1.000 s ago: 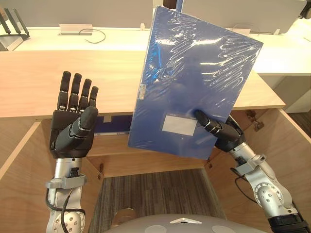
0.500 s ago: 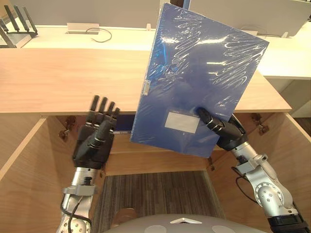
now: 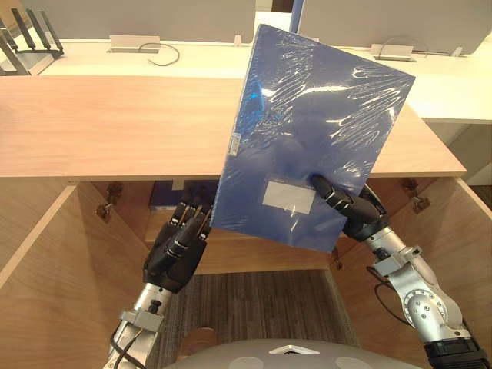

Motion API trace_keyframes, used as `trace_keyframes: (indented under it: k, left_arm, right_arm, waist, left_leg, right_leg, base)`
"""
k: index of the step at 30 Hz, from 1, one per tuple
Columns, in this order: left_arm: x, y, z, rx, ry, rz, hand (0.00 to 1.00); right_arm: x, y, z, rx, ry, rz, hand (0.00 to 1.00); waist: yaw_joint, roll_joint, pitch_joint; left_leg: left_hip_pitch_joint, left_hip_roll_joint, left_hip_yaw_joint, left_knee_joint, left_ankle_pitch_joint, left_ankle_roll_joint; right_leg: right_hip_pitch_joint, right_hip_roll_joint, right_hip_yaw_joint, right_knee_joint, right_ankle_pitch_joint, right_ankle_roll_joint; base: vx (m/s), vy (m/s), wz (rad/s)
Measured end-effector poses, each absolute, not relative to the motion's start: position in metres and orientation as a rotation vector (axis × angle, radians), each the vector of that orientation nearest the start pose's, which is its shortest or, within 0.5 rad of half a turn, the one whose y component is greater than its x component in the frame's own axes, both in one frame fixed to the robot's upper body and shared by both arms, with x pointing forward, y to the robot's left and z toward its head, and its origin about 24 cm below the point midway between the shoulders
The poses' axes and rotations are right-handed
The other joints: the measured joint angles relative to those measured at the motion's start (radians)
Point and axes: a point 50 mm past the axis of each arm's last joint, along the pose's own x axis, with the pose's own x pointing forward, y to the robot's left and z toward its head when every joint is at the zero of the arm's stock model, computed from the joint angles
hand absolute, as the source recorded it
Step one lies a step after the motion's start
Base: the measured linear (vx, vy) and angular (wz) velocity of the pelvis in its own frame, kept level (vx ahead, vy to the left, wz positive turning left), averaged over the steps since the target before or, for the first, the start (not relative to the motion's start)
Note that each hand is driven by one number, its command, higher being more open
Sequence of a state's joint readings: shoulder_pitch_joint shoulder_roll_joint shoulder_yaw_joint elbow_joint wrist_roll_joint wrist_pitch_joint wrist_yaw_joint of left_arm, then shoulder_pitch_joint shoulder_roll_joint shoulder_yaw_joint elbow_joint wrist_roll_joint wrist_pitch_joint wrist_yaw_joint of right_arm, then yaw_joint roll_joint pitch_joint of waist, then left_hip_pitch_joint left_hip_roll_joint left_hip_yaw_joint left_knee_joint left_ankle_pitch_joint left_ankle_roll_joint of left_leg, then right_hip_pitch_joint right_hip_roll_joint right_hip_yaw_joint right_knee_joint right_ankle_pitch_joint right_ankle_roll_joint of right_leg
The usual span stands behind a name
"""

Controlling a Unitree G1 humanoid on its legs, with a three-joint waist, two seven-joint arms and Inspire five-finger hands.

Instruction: Walk over to the cabinet, pick up the folder, carry it to the office cabinet, place the folder inside the office cabinet, then close the office cabinet door

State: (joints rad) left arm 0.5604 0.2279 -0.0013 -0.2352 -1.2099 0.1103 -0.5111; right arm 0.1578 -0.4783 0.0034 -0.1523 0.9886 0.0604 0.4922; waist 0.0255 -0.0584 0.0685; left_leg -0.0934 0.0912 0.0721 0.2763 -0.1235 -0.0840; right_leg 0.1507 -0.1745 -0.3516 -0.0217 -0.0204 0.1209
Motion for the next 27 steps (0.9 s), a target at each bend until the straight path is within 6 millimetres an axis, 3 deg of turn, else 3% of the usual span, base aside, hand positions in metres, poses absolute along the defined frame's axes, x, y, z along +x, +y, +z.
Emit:
trace_keyframes:
  k: [11,20,27]
  left_arm:
    - [0.113,0.186,-0.005,-1.057,0.215,-0.292,1.00]
    - [0.089,0.189,-0.033,-1.102,0.353,-0.214,1.00]
    - [0.057,0.194,-0.062,-1.121,0.512,-0.131,1.00]
  right_arm:
    - [0.219,-0.210,0.065,0.497,-0.007,0.528,0.00]
    - [0.219,-0.210,0.065,0.496,-0.006,0.529,0.00]
    - [0.219,-0.210,0.066,0.495,-0.007,0.532,0.00]
  waist:
    - [0.003,0.002,0.002]
    - [0.013,0.007,0.006]
    - [0.027,0.006,0.012]
  left_leg:
    - [-0.003,-0.008,-0.021,-0.001,0.003,0.000]
    - [-0.003,-0.016,-0.056,-0.002,0.007,-0.001]
    - [-0.005,-0.030,-0.089,-0.002,0.012,-0.002]
  right_leg:
    - [0.011,-0.001,-0.024,-0.002,0.000,0.000]
    - [0.036,-0.001,-0.061,0.002,-0.011,0.003]
    - [0.055,-0.006,-0.099,0.004,-0.019,0.008]
  base:
    - [0.01,0.017,0.06]
    - [0.00,0.013,0.12]
    - [0.01,0.018,0.16]
